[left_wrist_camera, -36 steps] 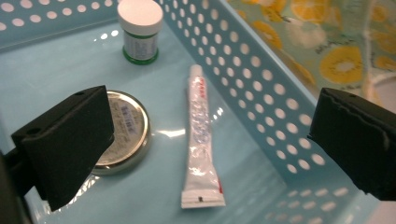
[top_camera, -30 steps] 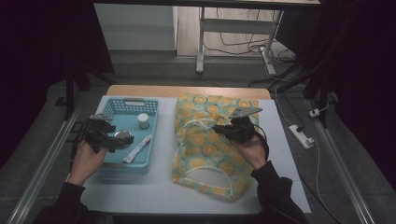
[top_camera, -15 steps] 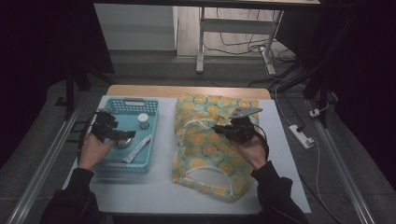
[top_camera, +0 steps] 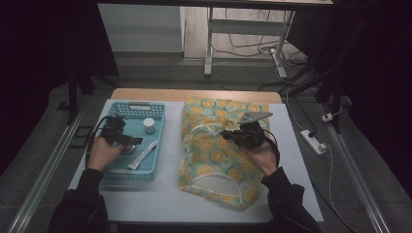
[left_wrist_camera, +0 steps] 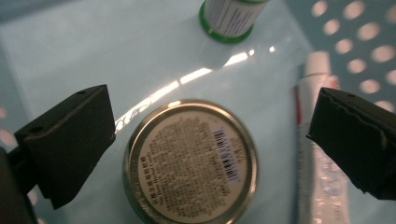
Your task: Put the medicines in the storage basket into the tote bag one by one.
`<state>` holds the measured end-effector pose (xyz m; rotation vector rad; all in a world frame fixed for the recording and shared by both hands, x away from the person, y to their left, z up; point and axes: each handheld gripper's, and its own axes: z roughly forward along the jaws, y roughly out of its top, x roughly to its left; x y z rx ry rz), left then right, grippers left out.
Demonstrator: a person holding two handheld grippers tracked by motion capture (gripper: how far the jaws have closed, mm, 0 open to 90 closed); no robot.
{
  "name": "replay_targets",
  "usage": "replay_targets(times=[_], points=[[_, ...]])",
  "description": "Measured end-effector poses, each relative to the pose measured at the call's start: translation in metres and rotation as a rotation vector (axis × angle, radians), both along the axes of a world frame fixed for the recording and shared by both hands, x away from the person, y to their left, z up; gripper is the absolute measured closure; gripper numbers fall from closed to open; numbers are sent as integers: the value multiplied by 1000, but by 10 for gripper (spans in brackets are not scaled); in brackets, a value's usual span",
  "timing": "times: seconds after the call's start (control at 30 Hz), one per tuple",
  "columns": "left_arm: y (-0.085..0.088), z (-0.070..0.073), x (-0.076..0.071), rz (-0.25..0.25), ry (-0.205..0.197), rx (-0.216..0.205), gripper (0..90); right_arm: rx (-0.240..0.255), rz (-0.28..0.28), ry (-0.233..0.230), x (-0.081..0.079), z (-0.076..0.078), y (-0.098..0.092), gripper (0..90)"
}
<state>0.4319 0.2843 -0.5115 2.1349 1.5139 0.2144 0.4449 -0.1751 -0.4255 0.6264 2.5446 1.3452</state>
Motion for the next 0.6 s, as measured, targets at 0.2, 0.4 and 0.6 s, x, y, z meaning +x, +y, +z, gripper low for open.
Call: replay_targets(times=[0.2,0.4,0.6], points=[[-4,-6,3,-4,67,50,3,0,-1,-1,0,0,0,900],[-7,-9,5,23,111,94,41,-2,1,-4,0,0,0,900],[-10,-11,8,38,153,162,101,-1,-2,-7,0,1,0,900]])
